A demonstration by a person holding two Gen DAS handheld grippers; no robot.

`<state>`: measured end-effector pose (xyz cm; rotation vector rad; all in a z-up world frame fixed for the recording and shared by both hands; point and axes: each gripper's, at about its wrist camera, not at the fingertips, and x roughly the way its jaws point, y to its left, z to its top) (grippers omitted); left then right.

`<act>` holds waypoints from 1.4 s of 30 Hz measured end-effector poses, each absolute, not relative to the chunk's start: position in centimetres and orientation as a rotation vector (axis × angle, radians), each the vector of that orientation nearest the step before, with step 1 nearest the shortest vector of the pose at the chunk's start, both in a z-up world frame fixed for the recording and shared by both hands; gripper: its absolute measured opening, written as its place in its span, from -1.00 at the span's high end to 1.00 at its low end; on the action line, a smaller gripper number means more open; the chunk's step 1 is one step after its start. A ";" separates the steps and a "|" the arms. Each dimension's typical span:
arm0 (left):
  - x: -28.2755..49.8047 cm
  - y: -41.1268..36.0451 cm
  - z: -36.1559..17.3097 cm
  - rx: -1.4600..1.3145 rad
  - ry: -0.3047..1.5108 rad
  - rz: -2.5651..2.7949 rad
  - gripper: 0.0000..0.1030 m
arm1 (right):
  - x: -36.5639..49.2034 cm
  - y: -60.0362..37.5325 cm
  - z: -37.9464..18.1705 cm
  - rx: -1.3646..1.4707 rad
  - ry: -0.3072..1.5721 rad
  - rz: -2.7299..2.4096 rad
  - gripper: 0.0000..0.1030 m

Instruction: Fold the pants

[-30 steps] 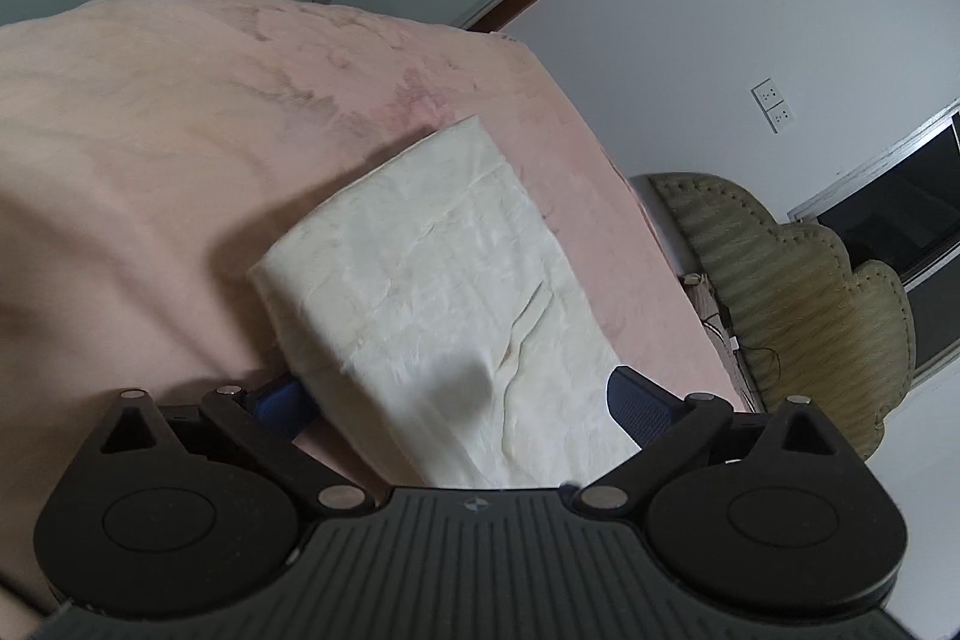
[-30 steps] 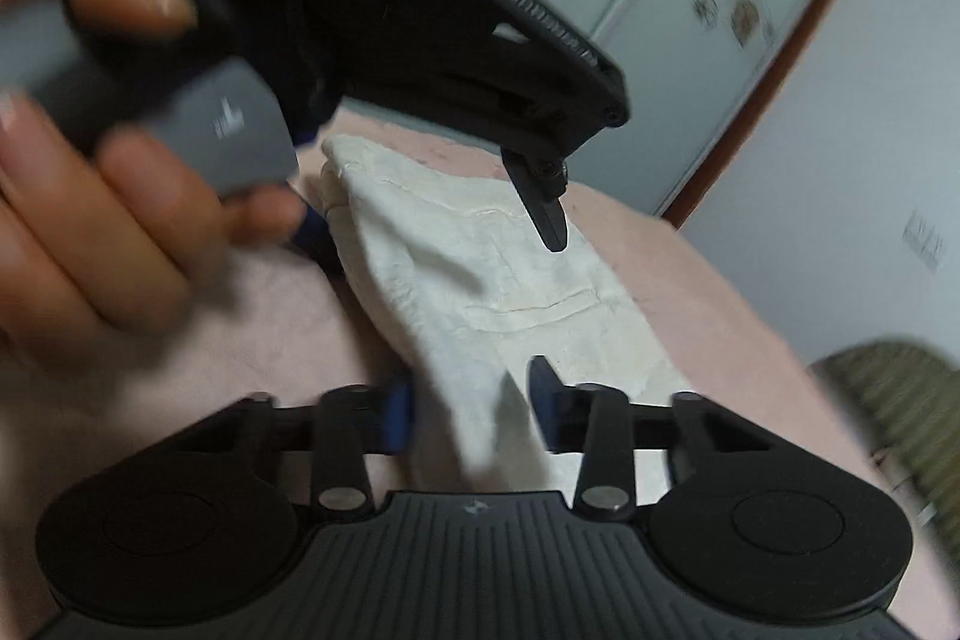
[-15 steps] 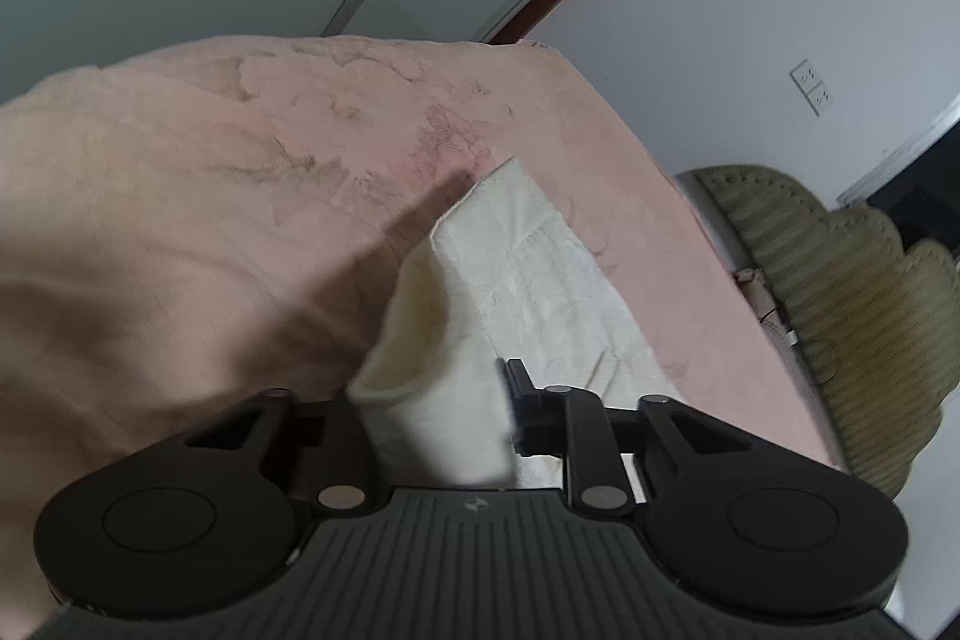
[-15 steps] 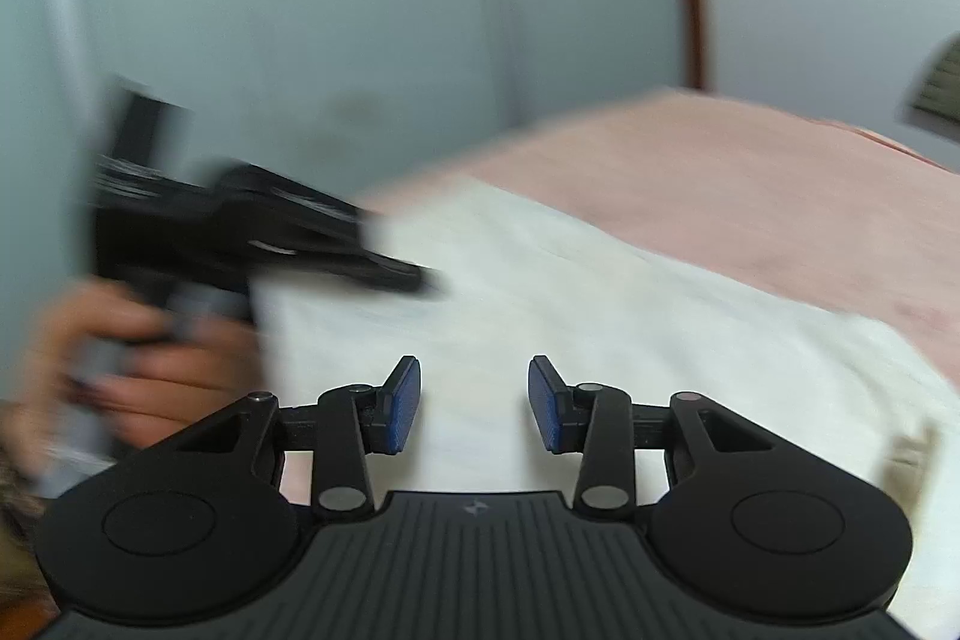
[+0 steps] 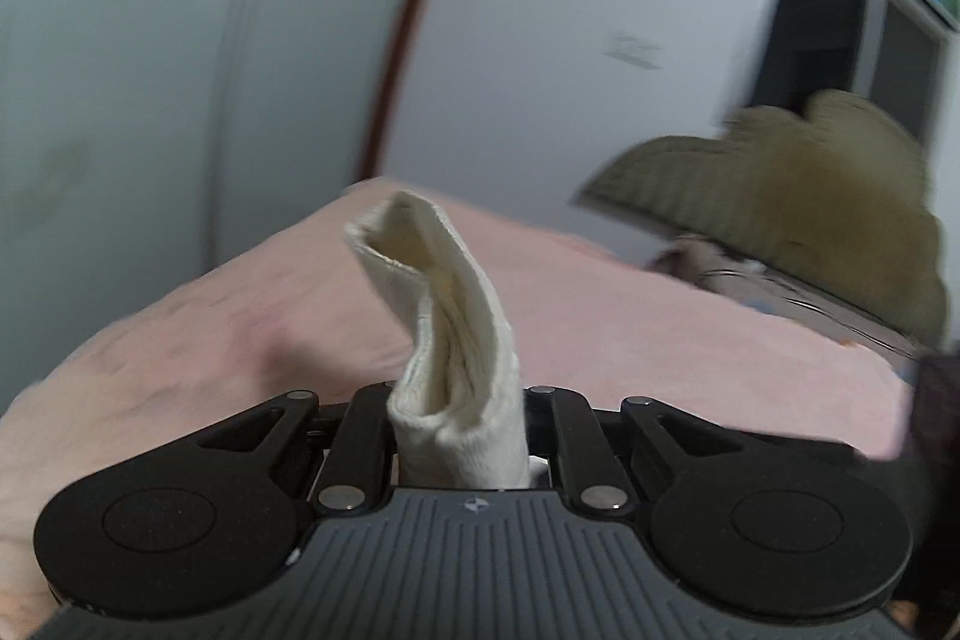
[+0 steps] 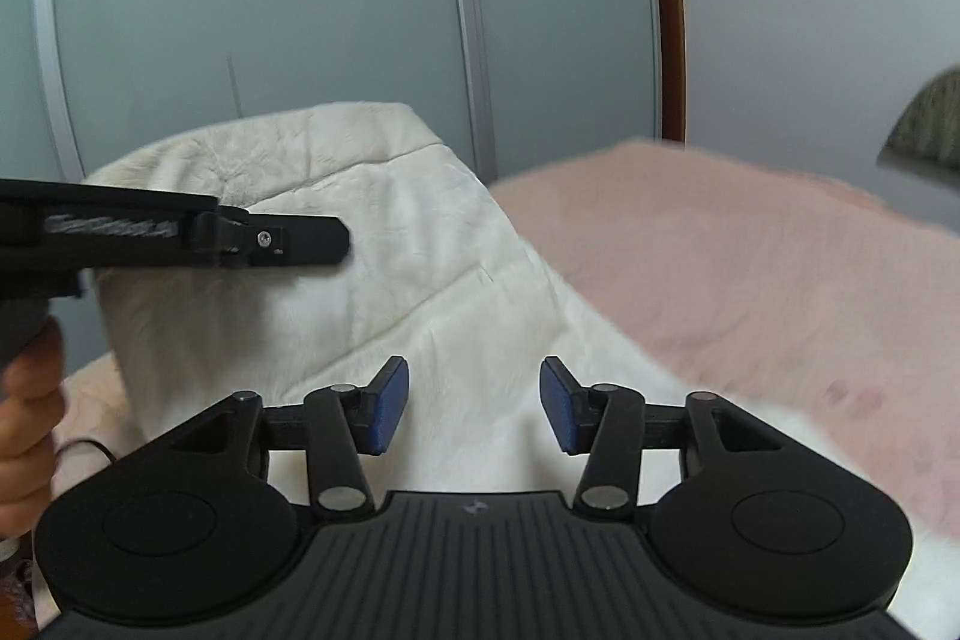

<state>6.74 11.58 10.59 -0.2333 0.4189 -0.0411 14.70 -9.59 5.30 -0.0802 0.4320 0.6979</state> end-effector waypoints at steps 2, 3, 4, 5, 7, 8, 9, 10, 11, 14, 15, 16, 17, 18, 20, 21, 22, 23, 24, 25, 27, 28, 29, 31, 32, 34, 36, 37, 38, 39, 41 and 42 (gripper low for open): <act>5.9 9.0 11.5 -0.195 0.398 -0.090 0.70 | 13.9 -10.9 6.1 -0.098 0.377 0.716 0.05; 5.6 7.8 11.9 -0.174 0.390 -0.104 0.70 | 13.5 -11.8 6.5 -0.103 0.348 0.727 0.05; 5.2 6.4 12.1 -0.148 0.381 -0.121 0.70 | 13.0 -12.7 6.9 -0.110 0.321 0.734 0.04; 5.0 5.1 12.3 -0.126 0.373 -0.138 0.70 | 12.5 -13.6 7.2 -0.125 0.296 0.737 0.04; 4.9 2.5 12.3 -0.099 0.365 -0.178 0.70 | 11.7 -15.6 7.6 -0.157 0.267 0.732 0.04; 4.7 1.5 12.4 -0.089 0.365 -0.199 0.69 | 11.3 -16.8 7.7 -0.165 0.257 0.726 0.04; 4.7 0.3 12.3 -0.078 0.365 -0.220 0.69 | 10.9 -17.9 7.7 -0.164 0.253 0.720 0.04; 4.7 -0.9 12.3 -0.069 0.366 -0.238 0.69 | 10.4 -19.1 7.7 -0.157 0.251 0.712 0.04; 4.8 -2.1 12.0 -0.062 0.369 -0.260 0.69 | 9.5 -20.4 7.8 -0.150 0.251 0.699 0.04; 4.9 -5.9 11.4 -0.049 0.378 -0.317 0.68 | 8.1 -23.9 7.3 -0.130 0.251 0.641 0.04; 4.9 -7.0 11.3 -0.040 0.380 -0.333 0.67 | 7.9 -24.9 7.2 -0.120 0.255 0.621 0.04; 4.9 -8.3 11.0 -0.028 0.382 -0.350 0.66 | 7.7 -26.1 7.1 -0.111 0.259 0.603 0.04; 5.0 -9.6 10.6 -0.015 0.384 -0.366 0.66 | 8.0 -26.6 6.8 -0.101 0.265 0.586 0.04; 5.2 -10.8 10.1 0.001 0.384 -0.380 0.65 | 7.9 -27.1 6.6 -0.088 0.273 0.570 0.04; 5.4 -13.0 9.2 0.031 0.390 -0.404 0.63 | 7.8 -28.8 6.0 -0.057 0.293 0.542 0.04; 5.4 -14.0 8.8 0.044 0.397 -0.415 0.63 | 7.9 -29.3 5.7 -0.044 0.302 0.529 0.04; 5.4 -14.8 8.3 0.055 0.406 -0.427 0.62 | 7.7 -29.9 5.3 -0.035 0.311 0.516 0.04; 5.4 -15.5 7.9 0.062 0.416 -0.438 0.61 | 7.5 -30.5 4.7 -0.030 0.319 0.503 0.04; 5.4 -16.1 7.4 0.064 0.427 -0.446 0.61 | 7.4 -31.0 4.3 -0.026 0.329 0.491 0.04; 5.5 -16.7 6.9 0.067 0.442 -0.455 0.61 | 7.4 -31.4 3.8 -0.021 0.338 0.481 0.04; 5.6 -17.6 6.0 0.072 0.466 -0.468 0.61 | 7.4 -32.1 3.1 -0.002 0.359 0.466 0.04; 5.6 -18.0 5.6 0.074 0.473 -0.473 0.61 | 7.4 -32.5 2.7 0.007 0.366 0.459 0.04; 5.6 -18.2 5.3 0.076 0.477 -0.477 0.61 | 7.2 -32.9 2.2 0.015 0.371 0.453 0.04; 5.7 -18.8 4.7 0.081 0.484 -0.486 0.61 | 7.0 -33.4 1.6 0.028 0.379 0.441 0.04; 5.7 -19.1 4.5 0.083 0.487 -0.492 0.61 | 6.9 -33.9 1.3 0.035 0.382 0.435 0.04; 6.0 -19.5 4.2 0.084 0.492 -0.504 0.61 | 6.6 -34.6 0.8 0.046 0.387 0.424 0.04; 6.1 -20.0 3.9 0.085 0.494 -0.516 0.61 | 6.3 -35.2 0.4 0.054 0.392 0.411 0.04; 6.3 -20.3 4.0 0.087 0.495 -0.524 0.61 | 6.2 -35.5 0.3 0.058 0.393 0.405 0.04; 6.3 -20.5 3.8 0.089 0.496 -0.530 0.61 | 6.0 -35.7 0.1 0.062 0.395 0.399 0.04; 6.3 -20.6 3.7 0.090 0.499 -0.536 0.61 | 5.9 -35.9 0.0 0.067 0.398 0.393 0.04; 6.4 -20.8 3.3 0.082 0.511 -0.539 0.61 | 5.8 -36.3 -0.2 0.081 0.416 0.385 -0.12; 6.7 -20.6 3.1 0.070 0.526 -0.543 0.62 | 5.8 -36.5 -0.3 0.085 0.434 0.366 -0.19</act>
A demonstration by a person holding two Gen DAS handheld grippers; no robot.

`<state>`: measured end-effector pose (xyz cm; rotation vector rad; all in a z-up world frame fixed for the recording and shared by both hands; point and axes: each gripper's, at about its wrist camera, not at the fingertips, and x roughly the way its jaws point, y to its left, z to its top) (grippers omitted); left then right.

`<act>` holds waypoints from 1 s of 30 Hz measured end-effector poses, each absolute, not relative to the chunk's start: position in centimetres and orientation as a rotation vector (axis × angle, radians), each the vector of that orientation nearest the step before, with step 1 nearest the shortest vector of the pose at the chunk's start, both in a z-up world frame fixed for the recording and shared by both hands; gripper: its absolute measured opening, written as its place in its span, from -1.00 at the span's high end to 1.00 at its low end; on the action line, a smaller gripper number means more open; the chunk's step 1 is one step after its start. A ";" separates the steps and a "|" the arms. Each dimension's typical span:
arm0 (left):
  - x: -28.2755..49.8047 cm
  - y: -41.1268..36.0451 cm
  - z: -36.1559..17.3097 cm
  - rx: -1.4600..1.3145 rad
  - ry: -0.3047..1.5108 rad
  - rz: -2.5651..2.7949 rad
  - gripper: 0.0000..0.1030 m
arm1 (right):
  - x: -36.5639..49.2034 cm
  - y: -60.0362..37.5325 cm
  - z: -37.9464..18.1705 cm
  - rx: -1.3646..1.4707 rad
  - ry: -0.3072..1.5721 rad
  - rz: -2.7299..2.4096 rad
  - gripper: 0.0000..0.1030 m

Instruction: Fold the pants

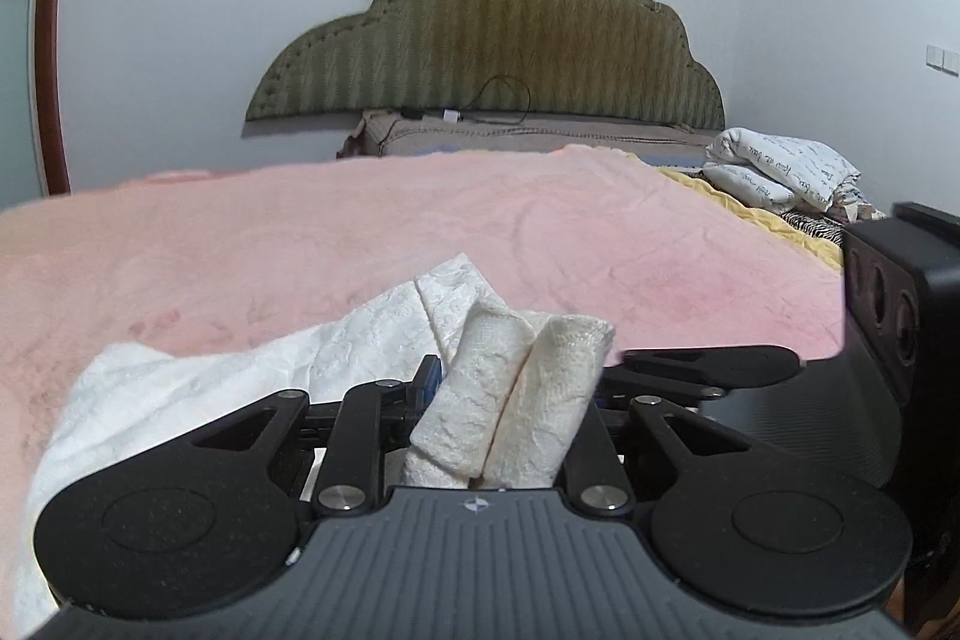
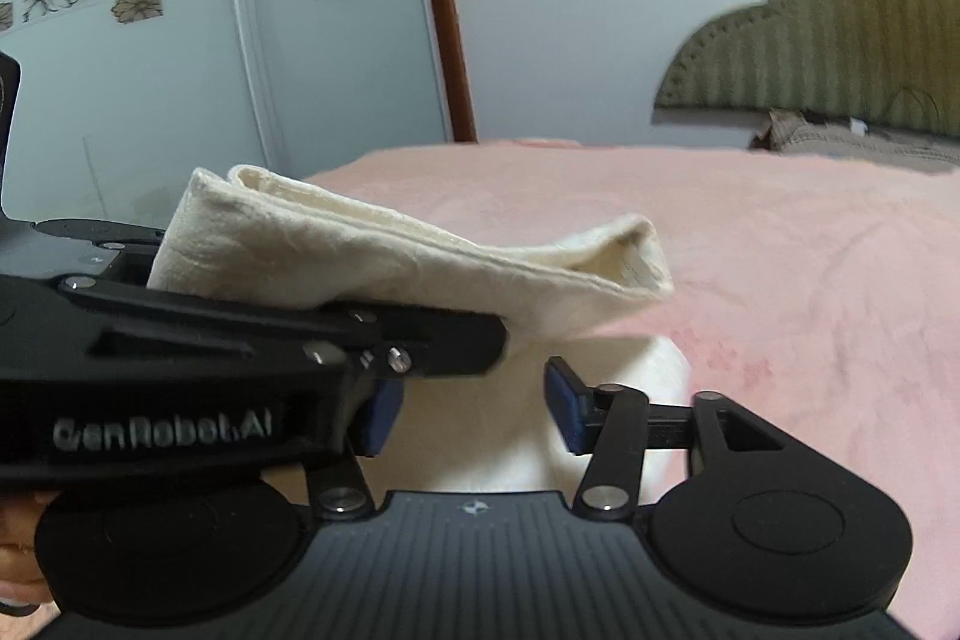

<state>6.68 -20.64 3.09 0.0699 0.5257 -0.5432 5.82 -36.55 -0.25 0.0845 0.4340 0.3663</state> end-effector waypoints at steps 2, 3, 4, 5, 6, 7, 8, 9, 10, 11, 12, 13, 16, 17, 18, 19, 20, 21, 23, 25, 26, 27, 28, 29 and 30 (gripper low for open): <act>7.3 -20.1 2.7 0.033 0.562 -0.555 0.62 | 5.8 -37.2 -0.3 0.101 0.471 0.294 -0.23; 7.5 -19.9 2.5 0.023 0.571 -0.560 0.62 | 5.8 -38.0 -0.4 0.133 0.487 0.259 -0.23; 7.4 -19.8 2.3 0.020 0.572 -0.564 0.63 | 5.6 -39.0 -0.5 0.184 0.495 0.224 -0.23; 7.4 -19.7 2.3 0.014 0.562 -0.564 0.63 | 5.4 -39.9 -0.6 0.230 0.501 0.189 -0.23; 7.4 -19.8 2.2 0.027 0.558 -0.564 0.62 | 5.1 -40.9 -0.6 0.290 0.499 0.141 -0.24; 7.2 -20.1 2.1 0.043 0.553 -0.560 0.62 | 4.7 -41.9 -0.5 0.365 0.482 0.118 -0.27; 7.1 -20.3 2.0 0.055 0.547 -0.555 0.62 | 4.3 -42.8 -0.5 0.444 0.457 0.121 -0.27; 7.0 -20.5 1.8 0.066 0.541 -0.552 0.62 | 3.7 -43.8 -0.5 0.519 0.424 0.125 -0.27; 7.0 -20.8 1.7 0.076 0.538 -0.548 0.62 | 3.3 -44.3 -0.4 0.561 0.399 0.116 -0.27; 7.0 -21.0 1.6 0.081 0.538 -0.545 0.62 | 2.9 -44.6 -0.3 0.582 0.382 0.098 -0.27; 7.0 -21.2 1.4 0.084 0.536 -0.540 0.62 | 2.6 -44.8 -0.1 0.587 0.368 0.082 -0.27; 7.1 -21.6 1.3 0.090 0.532 -0.533 0.62 | 2.3 -44.8 0.0 0.585 0.356 0.072 -0.27; 7.1 -22.8 0.5 0.154 0.527 -0.521 0.61 | 2.3 -44.3 0.2 0.587 0.360 0.092 -0.29; 6.9 -23.0 0.3 0.170 0.527 -0.518 0.60 | 2.7 -44.3 0.1 0.590 0.377 0.120 -0.33; 6.7 -23.2 0.0 0.183 0.521 -0.517 0.60 | 3.1 -44.1 -0.1 0.597 0.396 0.154 -0.33; 6.4 -23.3 -0.2 0.201 0.507 -0.518 0.52 | 3.6 -44.0 -0.2 0.610 0.414 0.187 -0.35; 6.2 -23.4 -0.4 0.220 0.495 -0.520 0.50 | 4.2 -44.0 -0.4 0.634 0.434 0.227 -0.37; 5.9 -23.5 -0.6 0.240 0.484 -0.521 0.47 | 4.8 -44.0 -0.6 0.665 0.454 0.271 -0.38; 5.7 -23.8 -0.8 0.268 0.471 -0.531 0.42 | 6.0 -44.1 -1.3 0.726 0.485 0.354 -0.39; 5.5 -23.9 -1.0 0.288 0.467 -0.552 0.29 | 7.2 -44.2 -1.9 0.765 0.519 0.389 -0.39; 5.2 -24.1 -1.1 0.313 0.462 -0.570 0.24 | 7.7 -44.3 -2.3 0.779 0.534 0.394 -0.39; 4.8 -24.4 -1.2 0.343 0.455 -0.591 0.09 | 8.2 -44.3 -2.6 0.790 0.551 0.389 -0.39; 4.3 -24.5 -1.3 0.377 0.442 -0.609 -0.04 | 8.7 -44.3 -2.9 0.795 0.570 0.377 -0.38; 3.6 -24.7 -1.3 0.409 0.423 -0.620 -0.10 | 9.0 -44.3 -3.2 0.795 0.582 0.367 -0.38; 2.9 -24.6 -1.2 0.435 0.399 -0.631 -0.20 | 9.1 -44.2 -3.3 0.787 0.588 0.363 -0.39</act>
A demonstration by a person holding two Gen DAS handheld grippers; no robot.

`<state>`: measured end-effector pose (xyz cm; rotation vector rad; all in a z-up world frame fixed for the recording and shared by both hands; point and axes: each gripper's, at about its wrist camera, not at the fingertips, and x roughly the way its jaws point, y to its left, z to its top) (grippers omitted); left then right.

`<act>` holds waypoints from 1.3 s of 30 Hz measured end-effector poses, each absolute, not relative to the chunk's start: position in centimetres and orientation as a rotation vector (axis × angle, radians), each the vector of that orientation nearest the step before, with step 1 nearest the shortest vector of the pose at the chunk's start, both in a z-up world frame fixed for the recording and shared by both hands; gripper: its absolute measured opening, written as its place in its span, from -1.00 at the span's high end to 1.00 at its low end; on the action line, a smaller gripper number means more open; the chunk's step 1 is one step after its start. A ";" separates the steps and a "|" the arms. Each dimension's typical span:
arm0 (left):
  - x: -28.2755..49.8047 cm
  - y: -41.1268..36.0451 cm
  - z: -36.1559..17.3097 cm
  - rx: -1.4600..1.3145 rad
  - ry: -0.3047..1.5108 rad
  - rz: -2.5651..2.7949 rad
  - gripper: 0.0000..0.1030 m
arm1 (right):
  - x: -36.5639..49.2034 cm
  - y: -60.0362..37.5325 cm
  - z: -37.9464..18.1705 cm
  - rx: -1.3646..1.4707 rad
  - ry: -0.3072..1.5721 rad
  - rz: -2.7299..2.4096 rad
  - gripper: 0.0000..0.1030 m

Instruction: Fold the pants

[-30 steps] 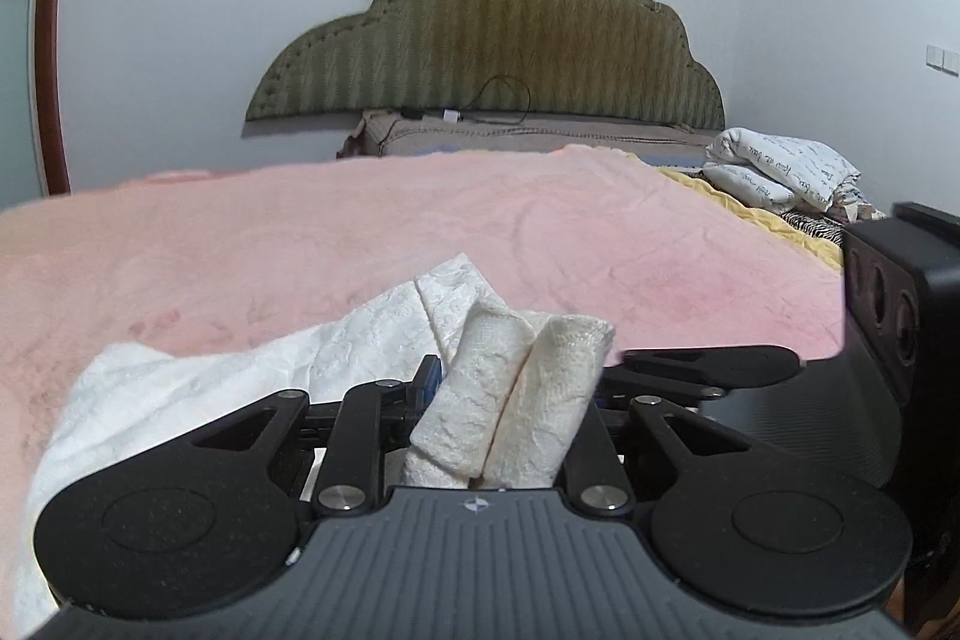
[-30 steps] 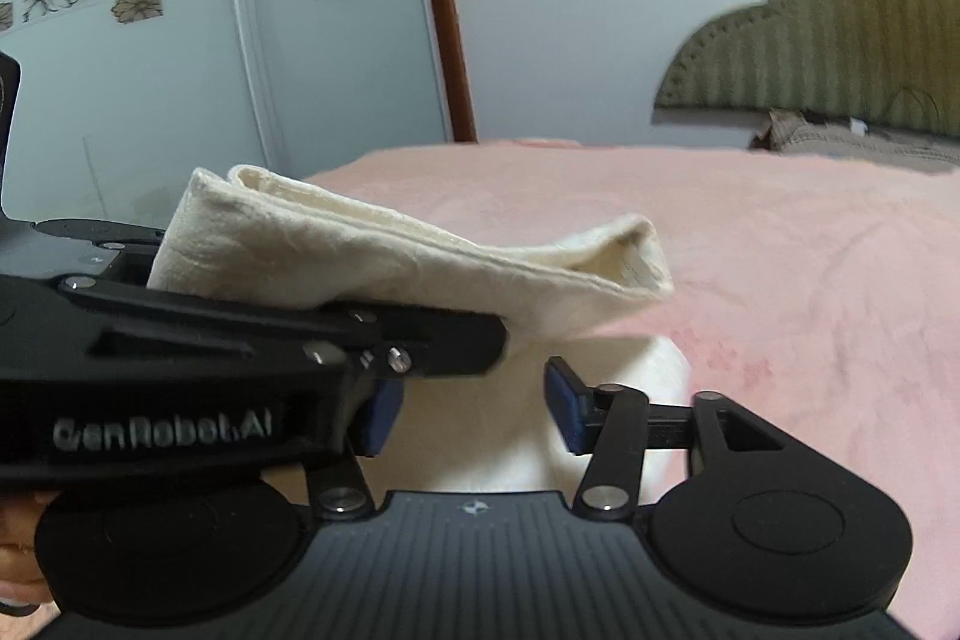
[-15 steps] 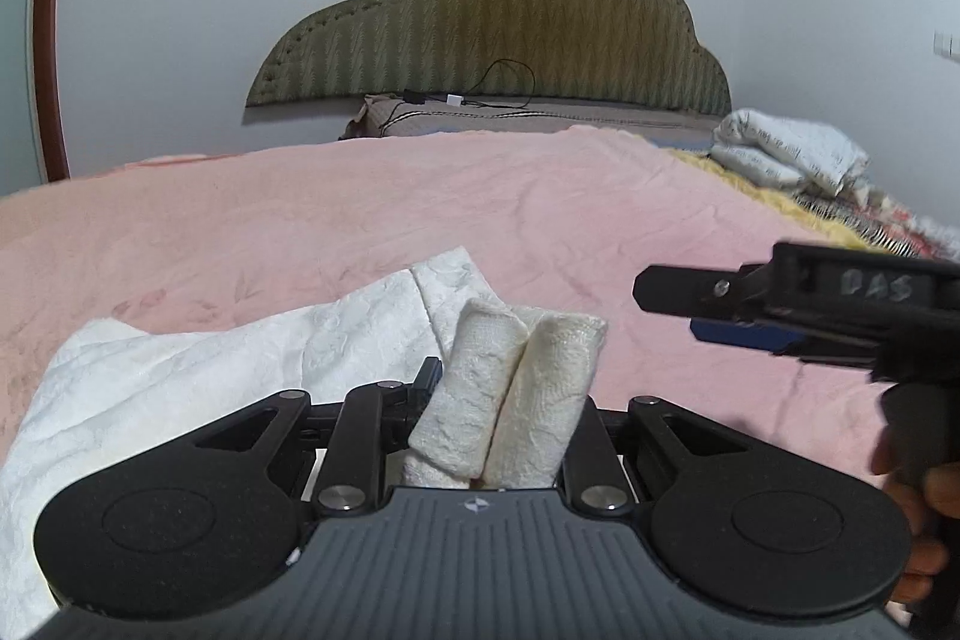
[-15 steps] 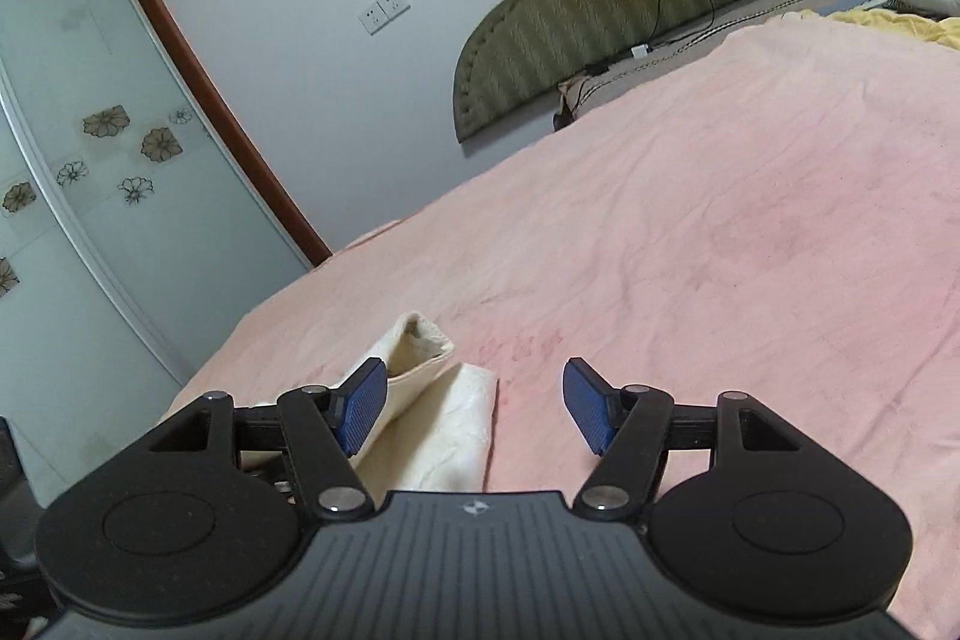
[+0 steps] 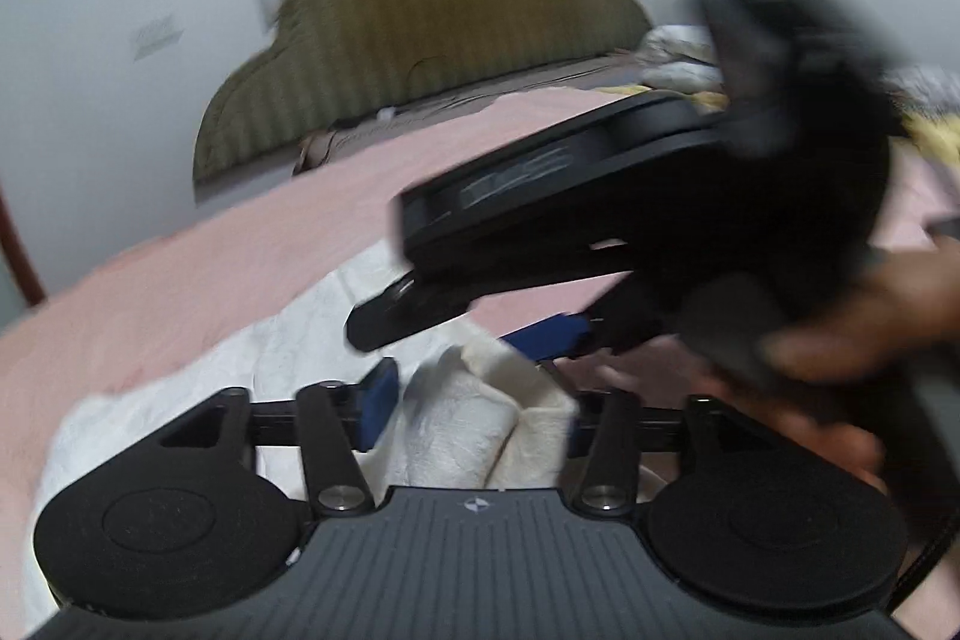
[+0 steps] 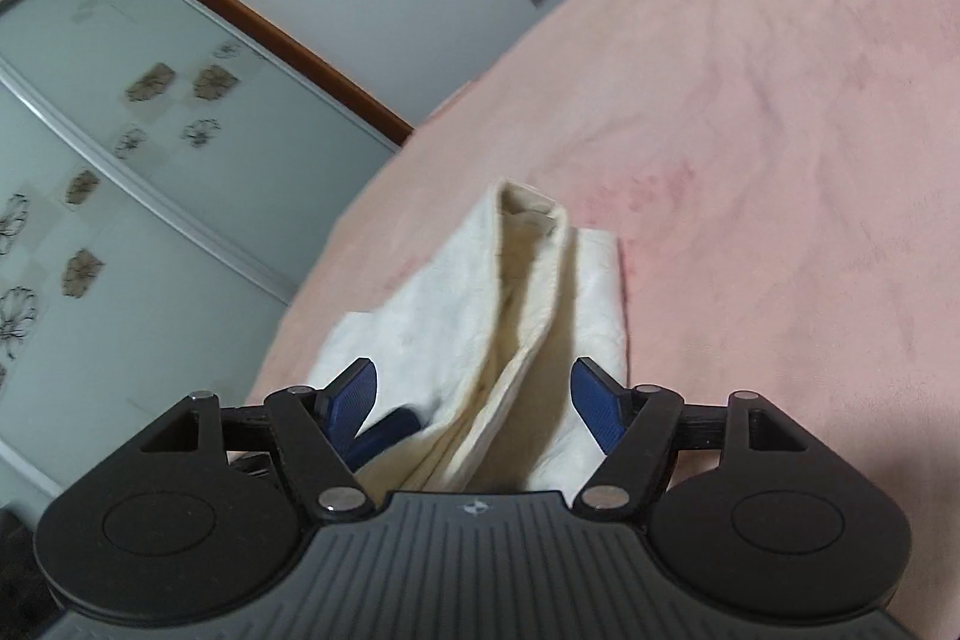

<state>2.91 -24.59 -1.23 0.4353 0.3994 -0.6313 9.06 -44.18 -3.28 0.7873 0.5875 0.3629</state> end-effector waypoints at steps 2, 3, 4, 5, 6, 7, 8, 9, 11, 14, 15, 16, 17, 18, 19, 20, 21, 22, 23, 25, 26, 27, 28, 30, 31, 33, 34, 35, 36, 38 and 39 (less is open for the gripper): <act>1.7 -24.0 -1.0 0.467 0.369 -0.637 -0.27 | 8.9 -43.7 -3.2 0.752 0.587 0.360 -0.38; 1.3 -23.5 -0.8 0.478 0.359 -0.650 -0.39 | 8.7 -43.4 -3.1 0.724 0.586 0.356 -0.38; 0.8 -22.7 -0.5 0.478 0.353 -0.669 -0.45 | 8.6 -43.0 -3.0 0.698 0.588 0.351 -0.38; 0.3 -21.8 -0.2 0.471 0.351 -0.679 -0.45 | 8.5 -42.8 -2.8 0.679 0.588 0.348 -0.38; -0.1 -20.9 0.2 0.463 0.354 -0.683 -0.45 | 8.4 -42.6 -2.8 0.662 0.589 0.346 -0.38; -0.5 -19.8 0.7 0.450 0.352 -0.684 -0.46 | 8.3 -42.5 -2.8 0.656 0.592 0.344 -0.38; -0.8 -18.6 1.1 0.434 0.344 -0.682 -0.47 | 8.2 -42.3 -2.7 0.655 0.594 0.343 -0.39; -1.1 -17.5 1.4 0.421 0.337 -0.672 -0.54 | 8.1 -42.2 -2.6 0.656 0.593 0.350 -0.39; -1.3 -15.1 2.0 0.395 0.308 -0.619 -0.71 | 7.8 -41.5 -2.5 0.628 0.601 0.371 -0.39; -0.2 -12.2 2.4 0.355 0.268 -0.465 -0.86 | 7.4 -39.9 -1.9 0.512 0.620 0.343 -0.04; 0.7 -11.6 2.4 0.341 0.288 -0.422 -0.81 | 7.4 -39.4 -1.6 0.476 0.623 0.322 0.14; 1.5 -11.1 2.4 0.323 0.317 -0.398 -0.75 | 7.2 -39.0 -1.4 0.445 0.622 0.289 0.31; 2.2 -10.7 2.3 0.301 0.341 -0.385 -0.73 | 7.1 -38.8 -1.3 0.421 0.618 0.263 0.31; 2.8 -10.4 2.1 0.281 0.363 -0.379 -0.71 | 6.8 -38.6 -1.2 0.400 0.614 0.246 0.31; 3.3 -10.2 1.8 0.273 0.382 -0.375 -0.71 | 6.7 -38.3 -1.2 0.377 0.615 0.231 0.30; 3.5 -10.3 1.4 0.274 0.395 -0.371 -0.72 | 6.5 -38.0 -1.1 0.352 0.616 0.214 0.26; 3.7 -10.5 1.0 0.285 0.407 -0.372 -0.72 | 6.2 -37.6 -0.9 0.327 0.605 0.185 0.21; 3.9 -11.0 0.5 0.302 0.415 -0.379 -0.73 | 5.8 -37.3 -0.6 0.301 0.586 0.141 0.13; 4.7 -11.3 0.1 0.323 0.423 -0.391 -0.73 | 5.2 -36.9 -0.1 0.259 0.559 0.077 0.10; 4.4 -12.0 -1.0 0.365 0.444 -0.426 -0.73 | 3.7 -35.6 1.0 0.146 0.481 -0.037 0.05; 4.3 -12.6 -1.5 0.383 0.454 -0.450 -0.72 | 2.9 -35.1 1.4 0.114 0.447 -0.036 0.05; 4.0 -12.9 -1.9 0.399 0.455 -0.469 -0.70 | 2.4 -34.5 1.9 0.094 0.425 0.007 0.05; 3.9 -13.3 -2.3 0.412 0.443 -0.470 -0.70 | 2.1 -33.7 2.1 0.074 0.427 0.061 0.07; 3.4 -13.6 -2.7 0.425 0.425 -0.465 -0.71 | 2.4 -32.3 1.7 0.023 0.476 0.120 0.07; 3.5 -13.6 -2.7 0.417 0.432 -0.466 -0.72 | 2.7 -31.8 1.2 -0.006 0.507 0.113 0.07; 4.0 -13.4 -2.6 0.384 0.458 -0.462 -0.74 | 3.4 -31.5 -0.2 -0.060 0.551 0.054 0.06; 4.2 -13.5 -2.6 0.370 0.470 -0.455 -0.74 | 3.4 -31.9 -0.5 -0.039 0.553 0.038 0.06; 4.3 -13.4 -2.6 0.365 0.473 -0.445 -0.74 | 3.1 -32.4 -0.5 0.001 0.544 0.039 0.06; 4.4 -13.3 -2.6 0.364 0.471 -0.429 -0.75 | 2.8 -32.6 -0.2 0.019 0.530 0.038 0.06; 4.1 -13.1 -2.3 0.361 0.468 -0.392 -0.75 | 2.0 -32.0 0.4 -0.005 0.498 0.026 0.06; 4.3 -13.0 -2.3 0.352 0.472 -0.381 -0.76 | 1.8 -31.7 0.6 -0.019 0.487 0.027 0.06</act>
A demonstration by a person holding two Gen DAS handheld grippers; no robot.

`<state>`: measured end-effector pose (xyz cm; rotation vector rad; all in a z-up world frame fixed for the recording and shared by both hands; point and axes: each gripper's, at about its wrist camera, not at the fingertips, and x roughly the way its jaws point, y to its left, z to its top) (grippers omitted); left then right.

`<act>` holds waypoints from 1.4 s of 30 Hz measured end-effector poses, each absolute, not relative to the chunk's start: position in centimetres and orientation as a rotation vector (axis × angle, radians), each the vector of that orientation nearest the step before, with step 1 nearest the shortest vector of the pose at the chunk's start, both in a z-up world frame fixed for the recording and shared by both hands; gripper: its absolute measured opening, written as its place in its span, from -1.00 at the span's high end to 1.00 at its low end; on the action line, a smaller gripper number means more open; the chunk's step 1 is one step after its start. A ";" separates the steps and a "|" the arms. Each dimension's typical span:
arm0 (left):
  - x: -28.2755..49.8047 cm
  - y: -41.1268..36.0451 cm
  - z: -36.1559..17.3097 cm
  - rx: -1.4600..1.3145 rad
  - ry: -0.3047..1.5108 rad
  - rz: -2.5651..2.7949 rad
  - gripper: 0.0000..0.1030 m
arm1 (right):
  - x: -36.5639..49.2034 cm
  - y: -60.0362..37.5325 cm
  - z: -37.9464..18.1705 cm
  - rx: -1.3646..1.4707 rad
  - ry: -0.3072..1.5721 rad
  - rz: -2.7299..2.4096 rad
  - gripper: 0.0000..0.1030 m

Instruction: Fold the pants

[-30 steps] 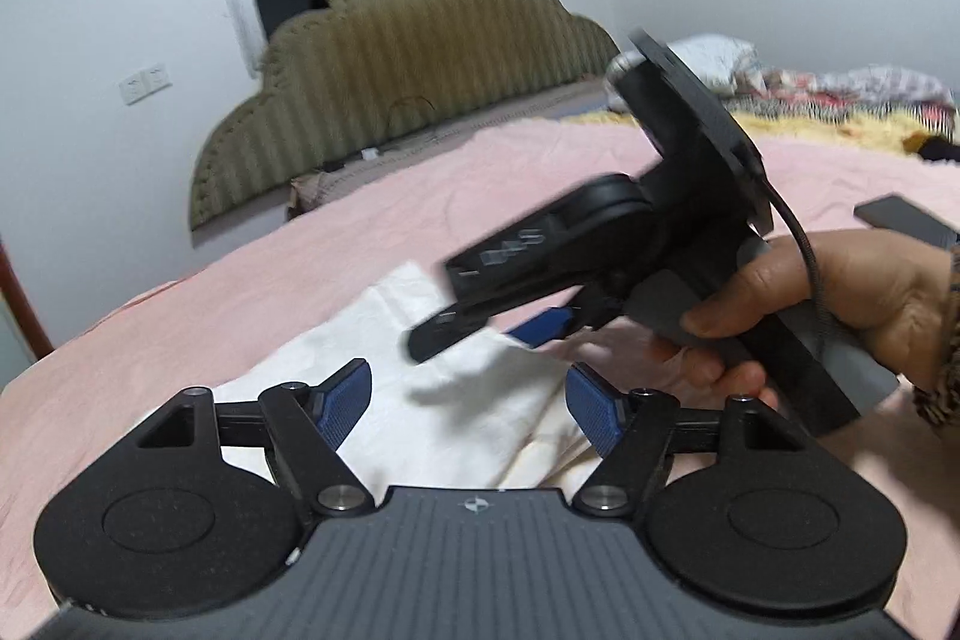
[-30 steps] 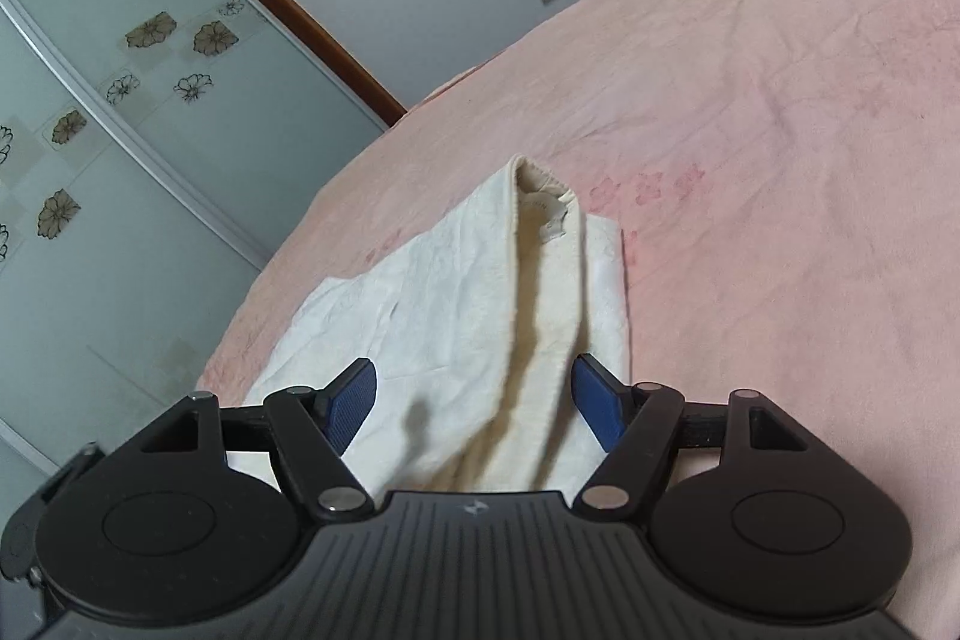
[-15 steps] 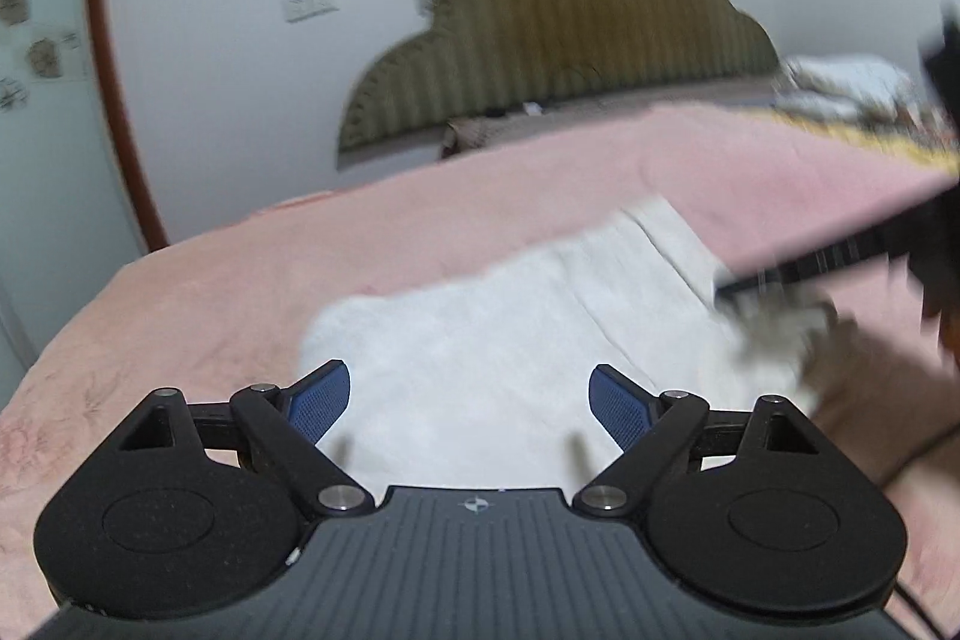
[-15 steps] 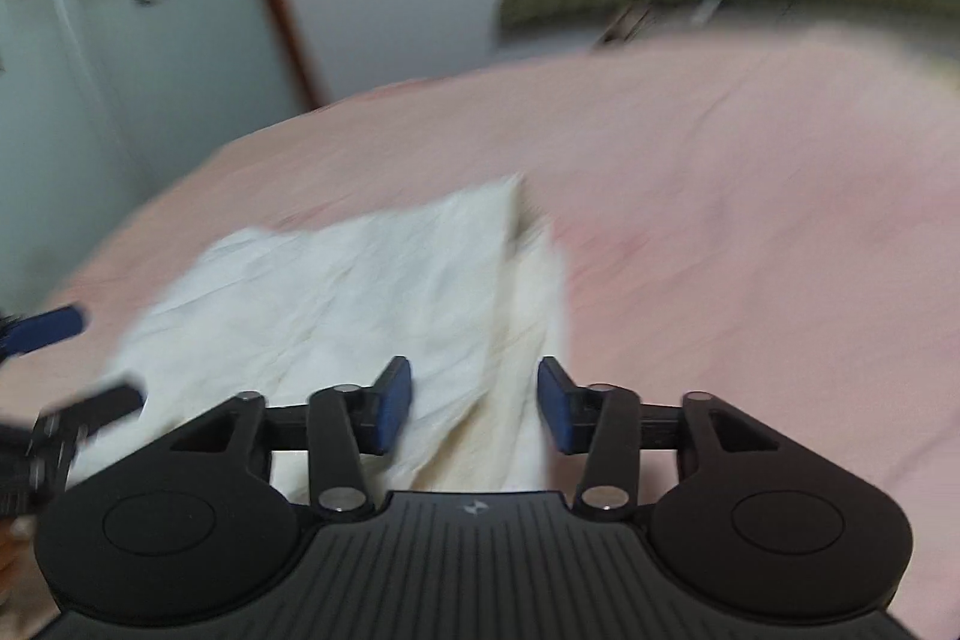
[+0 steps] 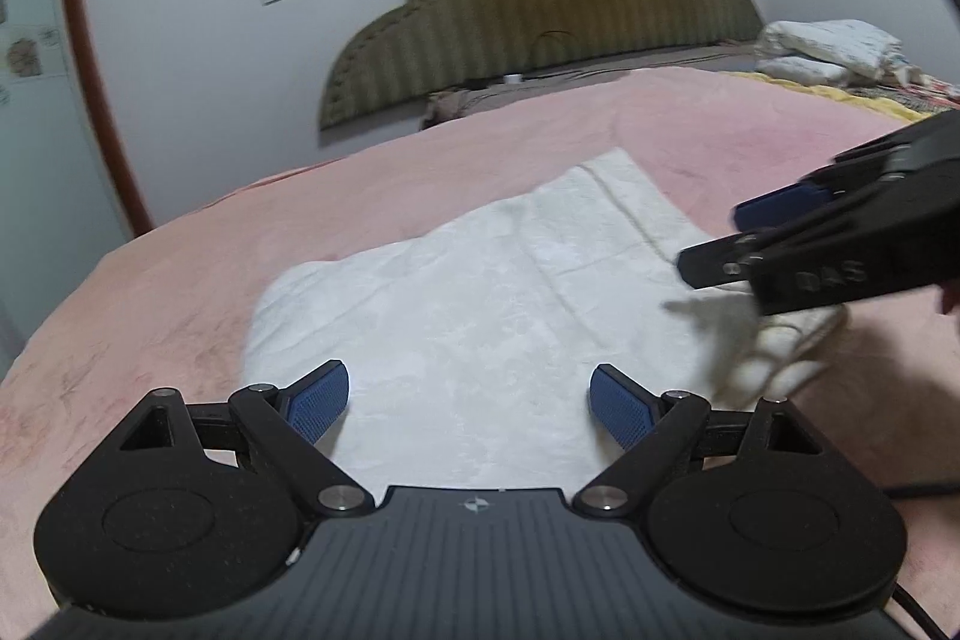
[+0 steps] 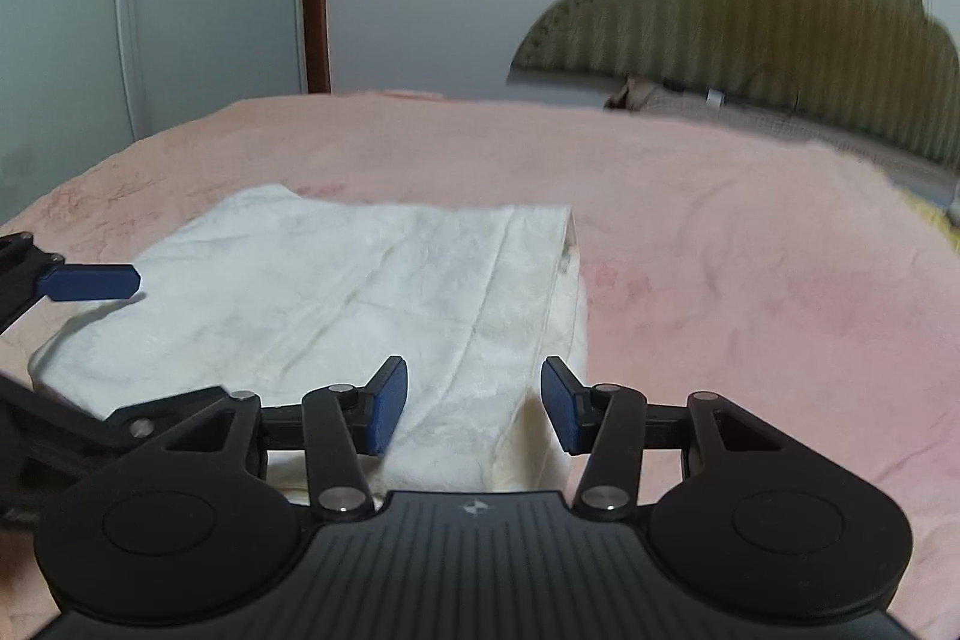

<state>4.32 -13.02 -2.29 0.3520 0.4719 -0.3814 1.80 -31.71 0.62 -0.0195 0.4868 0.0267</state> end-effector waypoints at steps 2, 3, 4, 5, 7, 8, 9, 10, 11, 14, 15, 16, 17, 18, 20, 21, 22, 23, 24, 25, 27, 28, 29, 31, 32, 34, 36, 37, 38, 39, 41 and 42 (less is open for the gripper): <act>3.9 -12.8 -1.9 0.327 0.488 -0.371 -0.76 | 1.7 -31.0 0.7 -0.031 0.487 0.055 0.06; 4.1 -12.7 -1.9 0.320 0.497 -0.367 -0.78 | 1.8 -30.7 0.5 -0.037 0.495 0.066 0.06; 4.0 -12.6 -1.8 0.315 0.503 -0.360 -0.79 | 1.8 -30.7 0.3 -0.046 0.502 0.071 0.06; 3.8 -12.6 -1.8 0.315 0.504 -0.351 -0.80 | 1.9 -30.4 0.0 -0.056 0.512 0.067 0.06; 3.7 -12.4 -1.9 0.319 0.506 -0.338 -0.81 | 2.0 -30.2 -0.6 -0.067 0.526 0.058 0.05; 3.7 -12.4 -1.9 0.318 0.510 -0.334 -0.82 | 1.9 -30.2 -0.8 -0.062 0.528 0.058 0.04; 3.8 -12.3 -2.0 0.315 0.513 -0.332 -0.84 | 1.8 -30.3 -0.9 -0.054 0.528 0.059 0.04; 3.8 -12.3 -2.0 0.311 0.515 -0.329 -0.86 | 1.7 -30.4 -1.0 -0.049 0.528 0.060 0.01; 3.9 -12.2 -2.1 0.308 0.517 -0.325 -0.87 | 1.7 -30.4 -1.0 -0.046 0.529 0.058 -0.04; 3.9 -12.2 -2.1 0.306 0.522 -0.319 -0.88 | 1.6 -30.5 -1.1 -0.046 0.529 0.042 -0.18; 3.9 -12.2 -2.1 0.306 0.523 -0.318 -0.88 | 1.6 -30.7 -1.2 -0.037 0.528 0.043 -0.19; 3.9 -12.2 -2.1 0.307 0.523 -0.316 -0.89 | 1.5 -30.8 -1.3 -0.025 0.526 0.044 -0.19; 3.9 -12.2 -2.1 0.307 0.524 -0.314 -0.89 | 1.5 -31.0 -1.4 -0.010 0.524 0.045 -0.19; 3.9 -12.3 -2.2 0.308 0.523 -0.313 -0.90 | 1.5 -31.1 -1.6 0.000 0.521 0.045 -0.19; 3.8 -12.3 -2.2 0.311 0.521 -0.309 -0.91 | 1.4 -31.2 -1.8 0.011 0.515 0.044 -0.20; 3.8 -12.2 -2.3 0.312 0.519 -0.307 -0.92 | 1.3 -31.2 -1.9 0.014 0.512 0.043 -0.20; 3.8 -12.2 -2.3 0.313 0.518 -0.306 -0.93 | 1.3 -31.2 -2.0 0.017 0.509 0.043 -0.20; 3.8 -12.2 -2.4 0.313 0.517 -0.303 -0.94 | 1.3 -31.2 -2.0 0.019 0.505 0.043 -0.21; 3.8 -12.2 -2.4 0.312 0.516 -0.299 -0.96 | 1.2 -31.3 -2.1 0.023 0.502 0.042 -0.21; 3.8 -12.2 -2.4 0.311 0.515 -0.297 -0.98 | 1.2 -31.3 -2.2 0.027 0.497 0.042 -0.22; 3.8 -12.2 -2.5 0.310 0.512 -0.293 -1.00 | 1.2 -31.2 -2.4 0.032 0.487 0.040 -0.23; 3.7 -12.1 -2.6 0.309 0.511 -0.291 -1.00 | 1.1 -31.2 -2.5 0.034 0.481 0.039 -0.24; 3.7 -12.1 -2.6 0.309 0.510 -0.291 -1.00 | 1.1 -31.2 -2.6 0.035 0.477 0.039 -0.25; 3.7 -12.1 -2.6 0.311 0.506 -0.289 -1.00 | 1.1 -31.2 -2.7 0.037 0.473 0.037 -0.26; 3.6 -12.1 -2.7 0.312 0.504 -0.288 -1.00 | 1.1 -31.2 -2.7 0.039 0.472 0.036 -0.28; 3.6 -12.0 -2.7 0.313 0.500 -0.287 -1.00 | 1.0 -31.3 -2.7 0.040 0.469 0.035 -0.33; 3.5 -12.0 -2.8 0.315 0.495 -0.288 -1.00 | 1.1 -31.2 -2.8 0.042 0.472 0.011 -0.69; 3.4 -11.9 -2.7 0.317 0.494 -0.290 -1.00 | 1.2 -31.3 -2.8 0.051 0.480 0.000 -0.92; 3.4 -11.7 -2.6 0.318 0.491 -0.297 -1.00 | 1.3 -31.7 -2.7 0.071 0.491 0.001 -0.92; 3.4 -11.5 -2.4 0.317 0.485 -0.306 -0.98 | 1.2 -32.2 -2.7 0.096 0.489 0.016 -0.92; 3.7 -10.7 -1.8 0.301 0.469 -0.321 -0.95 | 1.2 -33.4 -2.4 0.139 0.486 0.037 -0.92; 4.1 -10.2 -1.5 0.282 0.466 -0.326 -0.94 | 1.4 -34.1 -2.2 0.156 0.490 0.040 -0.92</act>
